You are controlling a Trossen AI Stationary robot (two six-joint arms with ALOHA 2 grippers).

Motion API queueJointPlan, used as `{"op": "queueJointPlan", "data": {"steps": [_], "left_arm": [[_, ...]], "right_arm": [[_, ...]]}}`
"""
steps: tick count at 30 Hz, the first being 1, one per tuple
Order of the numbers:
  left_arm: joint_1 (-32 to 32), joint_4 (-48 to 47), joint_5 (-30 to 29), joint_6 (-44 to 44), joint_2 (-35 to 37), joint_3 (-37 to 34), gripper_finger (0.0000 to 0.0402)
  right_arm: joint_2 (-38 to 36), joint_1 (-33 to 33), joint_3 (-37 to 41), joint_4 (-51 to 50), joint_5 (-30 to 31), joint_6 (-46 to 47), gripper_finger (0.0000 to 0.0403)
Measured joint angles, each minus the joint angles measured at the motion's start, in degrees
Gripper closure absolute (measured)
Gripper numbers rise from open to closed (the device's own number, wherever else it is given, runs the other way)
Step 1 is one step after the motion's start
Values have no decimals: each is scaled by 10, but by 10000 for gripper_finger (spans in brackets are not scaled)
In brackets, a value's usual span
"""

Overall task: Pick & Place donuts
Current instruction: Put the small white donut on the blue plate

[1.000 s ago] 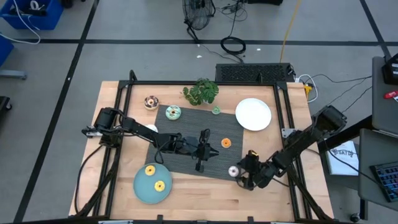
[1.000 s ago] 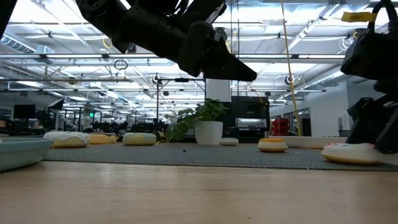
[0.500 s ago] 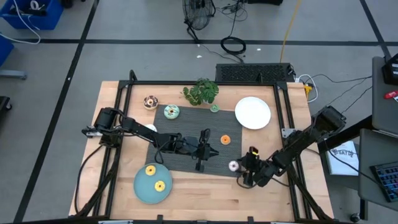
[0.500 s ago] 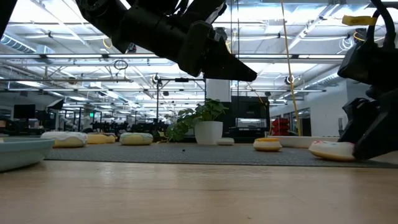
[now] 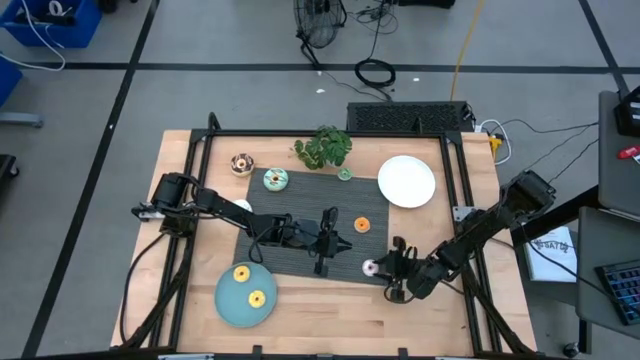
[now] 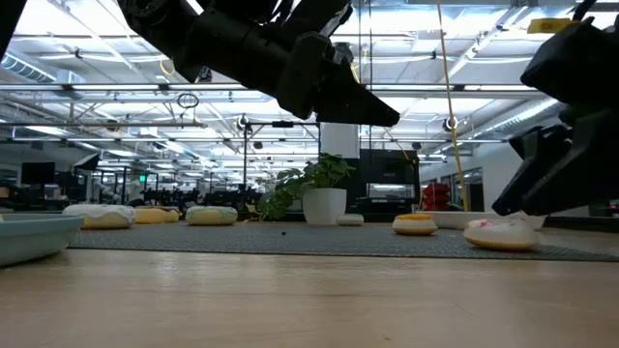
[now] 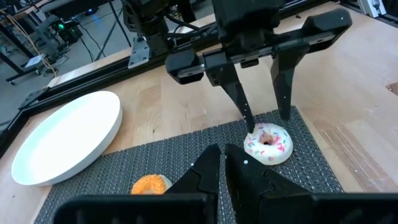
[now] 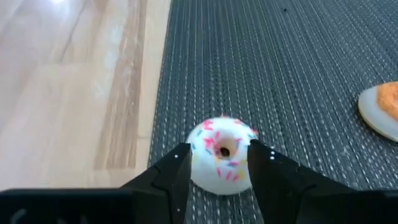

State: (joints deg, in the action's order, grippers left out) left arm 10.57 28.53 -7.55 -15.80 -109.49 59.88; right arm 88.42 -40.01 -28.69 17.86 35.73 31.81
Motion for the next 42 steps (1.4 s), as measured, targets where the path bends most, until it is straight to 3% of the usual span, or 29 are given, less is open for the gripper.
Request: {"op": "queueJointPlan", "data": {"steps": [6,12,19,29,37,42], "left_arm": [[0,0,0,1,0,0,371],[0,0,0,1,0,0,371],[0,0,0,3,0,0,371],[0,0,0,3,0,0,371],[0,0,0,2,0,0,371],[0,0,0,2,0,0,371]], "right_arm": [[0,14,0,-35,-4,14,239],[0,26,6,-24,-62,6,174],[1,26,6,-17,-36,1,126],[104,43,4,99,-23,-18,143],[99,44,5,110,-29,-28,160],[99,52,5,114,-28,-25,197]]}}
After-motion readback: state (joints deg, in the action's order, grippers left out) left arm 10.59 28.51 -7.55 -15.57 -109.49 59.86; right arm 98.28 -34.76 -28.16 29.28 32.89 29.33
